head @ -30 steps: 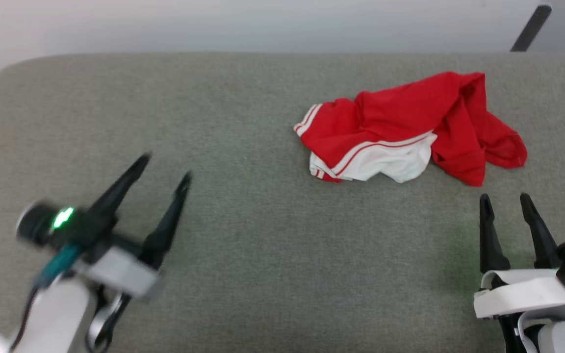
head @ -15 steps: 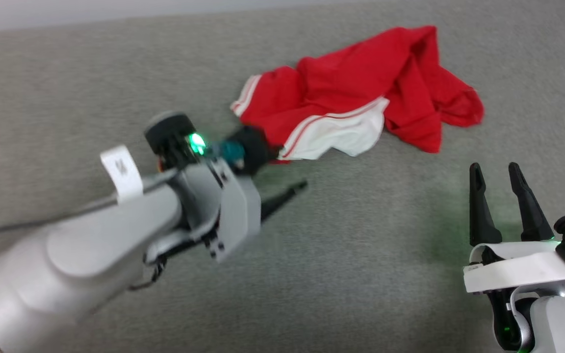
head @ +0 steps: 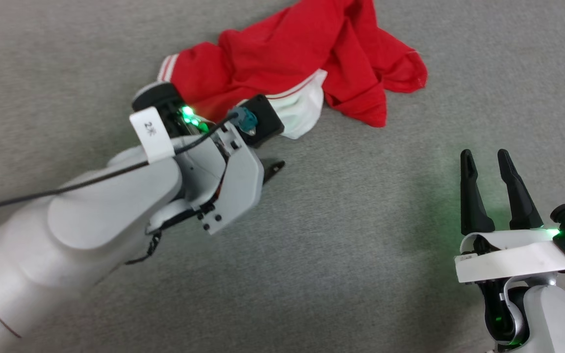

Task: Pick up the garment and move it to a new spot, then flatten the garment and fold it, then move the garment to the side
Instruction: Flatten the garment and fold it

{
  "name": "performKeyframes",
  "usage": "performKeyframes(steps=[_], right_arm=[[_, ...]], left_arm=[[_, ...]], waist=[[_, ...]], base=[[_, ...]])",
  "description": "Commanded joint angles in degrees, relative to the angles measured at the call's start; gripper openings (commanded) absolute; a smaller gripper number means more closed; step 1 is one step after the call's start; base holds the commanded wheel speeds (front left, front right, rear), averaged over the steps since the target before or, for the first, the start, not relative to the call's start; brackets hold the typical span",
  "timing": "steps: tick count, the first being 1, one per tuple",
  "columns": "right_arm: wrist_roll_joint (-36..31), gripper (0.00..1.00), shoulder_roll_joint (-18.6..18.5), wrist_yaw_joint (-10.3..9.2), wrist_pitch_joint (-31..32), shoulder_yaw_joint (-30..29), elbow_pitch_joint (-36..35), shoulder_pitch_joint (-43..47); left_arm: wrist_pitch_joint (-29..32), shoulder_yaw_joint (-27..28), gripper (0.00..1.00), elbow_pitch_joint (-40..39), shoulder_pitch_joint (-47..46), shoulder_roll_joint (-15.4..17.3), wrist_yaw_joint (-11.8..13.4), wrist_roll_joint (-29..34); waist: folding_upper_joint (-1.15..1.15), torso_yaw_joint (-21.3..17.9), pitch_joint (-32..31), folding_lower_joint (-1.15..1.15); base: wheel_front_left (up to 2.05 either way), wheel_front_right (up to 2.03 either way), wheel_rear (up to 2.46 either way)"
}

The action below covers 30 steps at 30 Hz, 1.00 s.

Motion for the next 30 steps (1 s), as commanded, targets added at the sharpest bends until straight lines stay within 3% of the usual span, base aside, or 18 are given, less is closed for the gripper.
performKeyframes(steps=[1, 12, 13, 14, 15, 16, 20, 23, 30], right_arm=[[0.47, 1.0, 0.18, 0.0, -0.05, 0.28, -0.08, -0.43], [1.5, 1.0, 0.16, 0.0, -0.05, 1.56, -0.27, -0.93], [1.62, 1.0, 0.16, 0.0, -0.05, 1.66, -0.23, -1.01], [1.63, 1.0, 0.16, 0.0, -0.05, 1.71, -0.21, -1.06], [1.7, 1.0, 0.17, 0.0, -0.05, 1.73, -0.19, -1.06], [1.76, 1.0, 0.17, 0.0, -0.05, 1.72, -0.16, -0.98], [1.59, 1.0, 0.17, 0.0, -0.05, 1.37, 0.05, -0.83], [1.2, 1.0, 0.16, 0.0, -0.05, 0.88, 0.21, -0.54], [0.39, 1.0, 0.16, 0.0, -0.05, 0.14, 0.43, 0.72]], left_arm=[[0.27, 0.13, 1.0, 0.86, -0.91, 0.24, 0.13, 1.08], [4.49, -0.24, 1.0, 3.45, -1.62, 1.24, 0.12, 7.37], [4.68, -0.26, 0.91, 3.12, -1.64, 1.18, 0.12, 7.7], [4.9, -0.26, 0.64, 2.76, -1.53, 1.07, 0.12, 7.89], [4.46, -0.25, 0.25, 2.67, -1.5, 0.98, 0.12, 7.07], [3.69, -0.19, 0.02, 2.69, -1.8, 0.86, 0.13, 6.09], [2.34, -0.06, 0.0, 3.19, -2.69, 0.3, 0.12, 3.47], [-0.24, 0.09, 0.0, 4.4, -4.04, -0.46, 0.13, -2.74], [-4.99, 2.15, 0.0, 4.25, -6.88, -1.17, 0.13, -24.32]], waist=[[0.0, -2.32, 1.93, 0.0], [0.0, -3.5, 2.9, 0.0], [0.0, -3.53, 2.95, 0.0], [0.0, -3.53, 2.98, 0.0], [0.0, -3.51, 2.97, 0.0], [0.0, -3.45, 2.91, 0.0], [0.0, -3.04, 2.4, 0.0], [0.0, -2.39, 1.5, 0.0], [0.0, -0.65, -0.91, 0.0]], base=[[0.0, 0.0, 0.0], [0.0, 0.0, 0.0], [0.0, 0.0, 0.0], [0.0, 0.0, 0.0], [0.0, 0.0, 0.0], [0.0, 0.0, 0.0], [0.0, 0.0, 0.0], [0.0, 0.0, 0.0], [0.0, 0.0, 0.0]])
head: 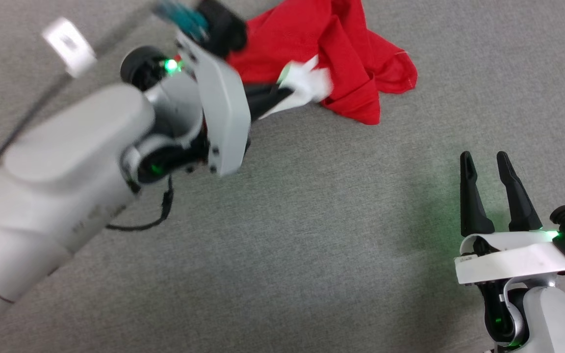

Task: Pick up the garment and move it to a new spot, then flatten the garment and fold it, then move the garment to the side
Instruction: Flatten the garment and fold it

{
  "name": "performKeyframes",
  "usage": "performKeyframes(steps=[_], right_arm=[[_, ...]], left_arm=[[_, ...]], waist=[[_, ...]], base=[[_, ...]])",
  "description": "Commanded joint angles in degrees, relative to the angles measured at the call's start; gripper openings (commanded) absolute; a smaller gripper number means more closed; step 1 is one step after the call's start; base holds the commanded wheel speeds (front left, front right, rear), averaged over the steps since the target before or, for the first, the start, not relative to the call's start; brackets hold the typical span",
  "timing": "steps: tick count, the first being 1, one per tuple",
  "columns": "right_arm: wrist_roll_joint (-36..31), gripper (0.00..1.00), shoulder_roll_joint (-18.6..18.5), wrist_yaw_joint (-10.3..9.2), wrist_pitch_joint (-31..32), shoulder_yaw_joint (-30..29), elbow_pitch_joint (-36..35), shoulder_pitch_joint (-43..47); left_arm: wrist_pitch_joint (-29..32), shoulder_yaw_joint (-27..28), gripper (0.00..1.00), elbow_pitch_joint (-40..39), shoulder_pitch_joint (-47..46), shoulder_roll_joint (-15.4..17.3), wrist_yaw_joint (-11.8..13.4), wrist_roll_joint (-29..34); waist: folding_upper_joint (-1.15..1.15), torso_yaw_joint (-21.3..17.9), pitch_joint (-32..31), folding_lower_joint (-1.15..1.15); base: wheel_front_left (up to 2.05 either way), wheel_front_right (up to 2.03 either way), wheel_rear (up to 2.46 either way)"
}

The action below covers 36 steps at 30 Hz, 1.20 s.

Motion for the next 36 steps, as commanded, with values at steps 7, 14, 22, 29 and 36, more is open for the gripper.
performKeyframes(steps=[7, 14, 22, 29, 36], right_arm=[[-0.76, 1.0, 0.11, 0.0, -0.05, -1.1, 0.29, 1.56], [-1.69, 1.0, 0.1, 0.0, -0.05, -1.46, 0.32, 2.28], [-2.64, 1.0, 0.11, 0.0, -0.05, -1.75, 0.24, 1.42], [-3.84, 1.0, 0.11, 0.0, -0.05, -2.37, 0.13, 1.41], [-5.15, 1.0, 0.13, 0.0, -0.05, -1.99, -0.06, 1.01]], left_arm=[[-0.77, 11.34, 0.0, -1.56, 1.0, 1.23, 0.11, -22.46], [-5.64, 22.27, 0.0, 3.47, 5.67, 4.55, 6.65, -37.75], [-14.04, 27.62, 0.0, 15.52, 14.64, 9.67, 8.35, -42.39], [-19.82, 30.85, 0.0, 27.17, 20.53, 9.68, 7.71, -45.3], [-19.82, 27.6, 0.0, 34.25, 22.1, 8.83, 6.57, -41.33]], waist=[[0.0, 2.65, -2.99, 0.0], [0.0, 4.8, -4.3, 0.0], [0.0, 6.34, -3.94, 0.0], [0.0, 7.41, -3.66, 0.0], [0.0, 7.87, -3.5, 0.0]], base=[[0.0, 0.0, 0.0], [0.0, 0.0, 0.0], [0.0, 0.0, 0.0], [0.0, 0.0, 0.0], [0.0, 0.0, 0.0]])
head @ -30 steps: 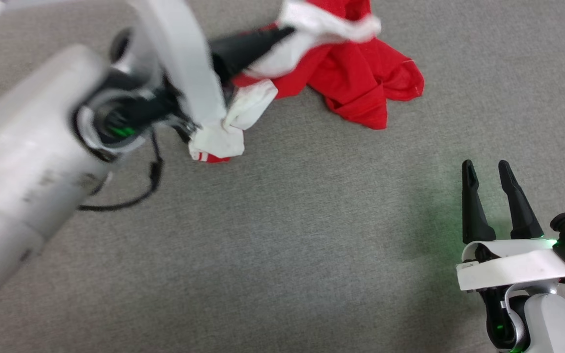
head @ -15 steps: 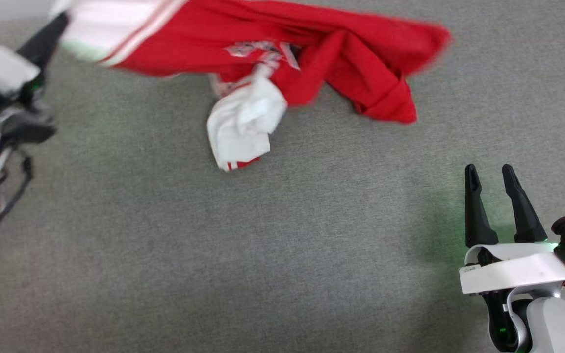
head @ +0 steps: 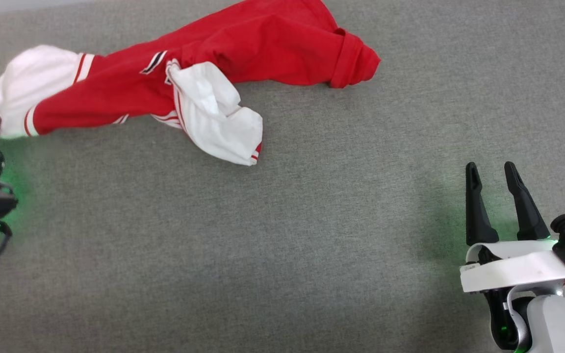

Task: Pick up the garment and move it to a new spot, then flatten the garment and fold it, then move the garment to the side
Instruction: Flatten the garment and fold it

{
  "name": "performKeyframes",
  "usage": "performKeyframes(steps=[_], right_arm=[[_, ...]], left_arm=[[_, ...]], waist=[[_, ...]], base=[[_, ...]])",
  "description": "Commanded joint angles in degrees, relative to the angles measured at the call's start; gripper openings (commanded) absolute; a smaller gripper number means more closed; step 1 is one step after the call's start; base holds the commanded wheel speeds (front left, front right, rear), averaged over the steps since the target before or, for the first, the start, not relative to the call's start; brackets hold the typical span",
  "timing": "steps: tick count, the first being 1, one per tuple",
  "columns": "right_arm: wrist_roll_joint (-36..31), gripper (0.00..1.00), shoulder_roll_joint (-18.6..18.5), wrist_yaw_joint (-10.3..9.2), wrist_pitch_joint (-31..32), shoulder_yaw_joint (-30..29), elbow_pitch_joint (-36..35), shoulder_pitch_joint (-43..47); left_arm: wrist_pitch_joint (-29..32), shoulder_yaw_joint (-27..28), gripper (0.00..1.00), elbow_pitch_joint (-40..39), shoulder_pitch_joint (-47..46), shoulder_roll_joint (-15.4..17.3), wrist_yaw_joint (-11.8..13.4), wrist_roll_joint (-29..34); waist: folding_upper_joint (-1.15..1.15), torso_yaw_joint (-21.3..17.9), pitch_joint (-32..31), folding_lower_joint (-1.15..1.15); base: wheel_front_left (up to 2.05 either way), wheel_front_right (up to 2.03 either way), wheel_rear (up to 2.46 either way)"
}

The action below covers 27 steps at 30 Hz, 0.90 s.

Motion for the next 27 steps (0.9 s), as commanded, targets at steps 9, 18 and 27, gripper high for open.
performKeyframes(steps=[9, 18, 27], right_arm=[[-5.34, 1.0, 0.13, 0.0, -0.04, 2.24, 0.17, -1.79], [-6.81, 1.0, -4.64, 0.0, 4.76, 11.37, 3.18, -5.17], [1.19, 1.0, -14.46, 0.0, 19.84, 22.51, 1.07, -13.3]], left_arm=[[-1.53, -7.91, 1.0, 4.19, -1.87, -1.34, -4.21, 11.56], [-12.54, -13.22, 1.0, -3.18, 1.0, -2.21, -6.61, 28.07], [-12.59, 11.17, 1.0, -24.19, 17.16, -7.57, 2.2, 60.44]], waist=[[0.0, 1.71, -1.15, 0.0], [0.0, 7.78, -3.82, 0.0], [0.0, 17.23, -3.33, 0.0]], base=[[0.0, 0.0, 0.0], [0.0, 0.0, 0.0], [0.0, 0.0, 0.0]])
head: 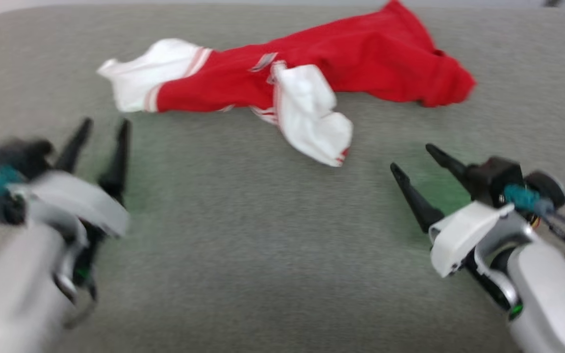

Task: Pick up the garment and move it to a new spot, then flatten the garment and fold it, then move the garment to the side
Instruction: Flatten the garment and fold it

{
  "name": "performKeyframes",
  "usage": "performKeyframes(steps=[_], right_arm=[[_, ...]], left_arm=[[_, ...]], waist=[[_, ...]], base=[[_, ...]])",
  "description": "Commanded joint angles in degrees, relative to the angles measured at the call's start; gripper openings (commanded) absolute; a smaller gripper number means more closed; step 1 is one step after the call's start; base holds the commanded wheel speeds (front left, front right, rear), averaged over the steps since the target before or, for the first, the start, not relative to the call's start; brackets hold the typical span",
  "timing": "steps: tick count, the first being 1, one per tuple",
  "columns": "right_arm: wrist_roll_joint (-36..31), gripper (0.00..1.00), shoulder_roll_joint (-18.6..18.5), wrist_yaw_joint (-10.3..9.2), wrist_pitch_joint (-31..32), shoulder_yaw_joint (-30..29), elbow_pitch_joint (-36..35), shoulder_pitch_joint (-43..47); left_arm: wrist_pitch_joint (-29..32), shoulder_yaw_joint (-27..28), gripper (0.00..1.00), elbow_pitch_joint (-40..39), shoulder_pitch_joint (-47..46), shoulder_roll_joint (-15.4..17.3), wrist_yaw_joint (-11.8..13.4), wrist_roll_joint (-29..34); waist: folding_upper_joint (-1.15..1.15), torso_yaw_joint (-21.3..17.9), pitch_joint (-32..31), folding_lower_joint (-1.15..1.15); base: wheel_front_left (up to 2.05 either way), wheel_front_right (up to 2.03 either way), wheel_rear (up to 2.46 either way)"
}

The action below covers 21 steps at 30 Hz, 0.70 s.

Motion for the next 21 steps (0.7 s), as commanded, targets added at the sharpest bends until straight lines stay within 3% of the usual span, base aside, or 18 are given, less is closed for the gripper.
performKeyframes(steps=[1, 6, 9, 13, 14, 21], right_arm=[[1.93, 1.0, -1.98, -0.02, 2.92, 1.31, -0.48, -2.61], [5.46, 1.0, -5.51, -0.02, 9.27, 4.48, -0.51, -8.03], [7.91, 1.0, -7.76, -0.02, 13.58, 7.04, 0.17, -12.72], [10.22, 1.0, -9.75, -0.02, 18.59, 11.81, 2.32, -18.88], [11.97, 1.0, -9.78, -0.02, 21.08, 14.0, 3.91, -21.57], [15.59, 1.0, -9.76, -0.02, 27.63, 16.64, 10.07, -28.39]], left_arm=[[-0.03, 4.85, 1.0, -5.54, 5.84, -2.05, 2.7, 7.2], [-0.02, 13.15, 1.0, -15.23, 16.16, -7.71, 4.32, 18.99], [-0.02, 17.81, 1.0, -19.59, 21.08, -11.69, 3.34, 25.83], [-0.02, 23.04, 1.0, -22.51, 25.1, -16.61, 1.18, 32.8], [-0.02, 25.47, 1.0, -23.22, 26.27, -18.86, -0.36, 35.1], [-0.02, 31.1, 1.0, -23.45, 27.41, -24.52, -4.4, 39.65]], waist=[[0.0, 6.2, 0.23, 0.0], [0.0, 9.58, 1.2, 0.0], [0.0, 11.51, 2.14, 0.0], [0.0, 13.01, 3.41, 0.0], [0.0, 13.38, 4.09, 0.0], [0.0, 14.13, 5.99, 0.0]], base=[[0.0, 0.0, 0.0], [0.0, 0.0, 0.0], [0.0, 0.0, 0.0], [0.0, 0.0, 0.0], [0.0, 0.0, 0.0], [0.0, 0.0, 0.0]])
